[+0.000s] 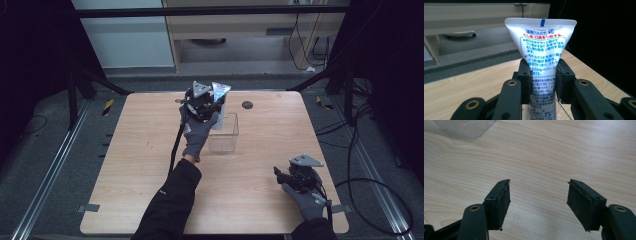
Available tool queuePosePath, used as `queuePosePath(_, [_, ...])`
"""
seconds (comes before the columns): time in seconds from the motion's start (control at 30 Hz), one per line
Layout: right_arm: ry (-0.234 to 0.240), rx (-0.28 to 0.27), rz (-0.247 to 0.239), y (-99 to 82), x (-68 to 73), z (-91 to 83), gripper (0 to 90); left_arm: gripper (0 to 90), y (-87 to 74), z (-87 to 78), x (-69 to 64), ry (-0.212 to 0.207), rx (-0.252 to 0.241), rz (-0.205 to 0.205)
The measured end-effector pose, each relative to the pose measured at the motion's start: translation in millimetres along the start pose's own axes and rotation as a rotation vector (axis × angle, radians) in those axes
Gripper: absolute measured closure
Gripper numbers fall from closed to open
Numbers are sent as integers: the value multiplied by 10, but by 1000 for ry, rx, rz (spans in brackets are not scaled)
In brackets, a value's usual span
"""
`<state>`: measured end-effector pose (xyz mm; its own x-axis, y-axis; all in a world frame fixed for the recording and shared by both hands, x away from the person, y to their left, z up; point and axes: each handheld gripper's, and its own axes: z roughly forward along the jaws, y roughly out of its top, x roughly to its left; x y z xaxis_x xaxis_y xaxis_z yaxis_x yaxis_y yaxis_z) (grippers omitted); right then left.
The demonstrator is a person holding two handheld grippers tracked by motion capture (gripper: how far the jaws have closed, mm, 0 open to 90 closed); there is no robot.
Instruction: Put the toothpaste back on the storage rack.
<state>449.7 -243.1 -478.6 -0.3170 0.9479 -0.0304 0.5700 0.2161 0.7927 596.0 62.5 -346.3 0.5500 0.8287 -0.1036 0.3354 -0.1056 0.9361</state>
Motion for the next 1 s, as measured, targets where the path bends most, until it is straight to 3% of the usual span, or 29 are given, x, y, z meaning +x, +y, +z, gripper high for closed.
queuePosePath(0.23, [3, 5, 7, -5, 4, 0, 345, 693, -121, 153, 8, -6, 41, 2])
queuePosePath(0.57, [2, 1, -6, -6, 5, 9, 346, 691, -282, 257, 30, -10, 72, 23])
queuePosePath(1.0, [5, 6, 1, -6, 11, 8, 345, 688, -503, 341, 21, -28, 113, 11])
